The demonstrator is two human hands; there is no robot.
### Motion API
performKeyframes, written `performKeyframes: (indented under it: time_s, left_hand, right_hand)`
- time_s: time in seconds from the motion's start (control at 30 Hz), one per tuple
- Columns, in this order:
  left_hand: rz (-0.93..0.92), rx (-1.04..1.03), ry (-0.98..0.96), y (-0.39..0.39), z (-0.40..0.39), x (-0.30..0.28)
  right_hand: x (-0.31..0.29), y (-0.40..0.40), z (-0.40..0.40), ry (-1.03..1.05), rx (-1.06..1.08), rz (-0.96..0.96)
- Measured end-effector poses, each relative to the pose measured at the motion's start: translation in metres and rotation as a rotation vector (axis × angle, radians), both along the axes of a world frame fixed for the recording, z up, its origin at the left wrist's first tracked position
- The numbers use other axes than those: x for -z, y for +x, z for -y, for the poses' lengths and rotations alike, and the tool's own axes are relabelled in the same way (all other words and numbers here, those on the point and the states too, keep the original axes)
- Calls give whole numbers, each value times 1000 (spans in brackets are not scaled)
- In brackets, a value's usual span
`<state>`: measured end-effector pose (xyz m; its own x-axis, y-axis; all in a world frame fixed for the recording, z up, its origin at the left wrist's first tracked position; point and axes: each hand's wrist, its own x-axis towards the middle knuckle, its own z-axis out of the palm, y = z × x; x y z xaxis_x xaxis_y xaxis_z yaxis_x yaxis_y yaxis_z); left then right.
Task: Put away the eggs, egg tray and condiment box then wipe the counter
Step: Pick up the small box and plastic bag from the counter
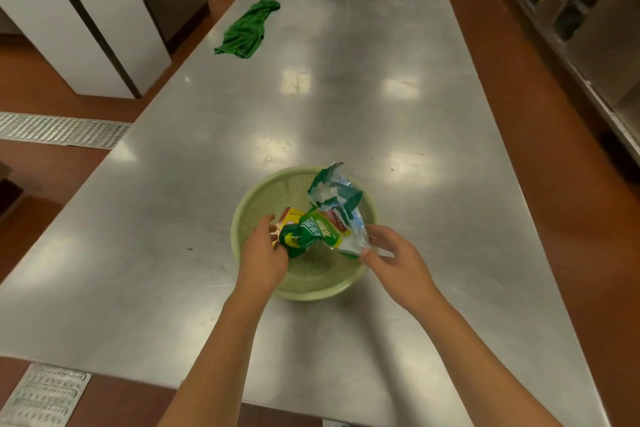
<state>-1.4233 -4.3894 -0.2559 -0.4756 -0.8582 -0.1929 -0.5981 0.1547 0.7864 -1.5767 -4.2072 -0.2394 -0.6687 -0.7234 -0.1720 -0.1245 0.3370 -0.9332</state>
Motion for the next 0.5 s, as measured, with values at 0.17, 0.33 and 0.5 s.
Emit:
performKeyframes:
  time_s: [0.17,0.33,0.5]
  left_hand:
    - [-42,-131,-118,23,-8,-10]
    - [-273,-291,112,37,-24,-21]
    - [-381,-310,171,27,-56,-43]
  right_hand:
    - [-1,5,-1,96,-115,-46]
    - [-11,5,-18,44,9,-1]
    - [-27,0,-44,-6,48,-6]
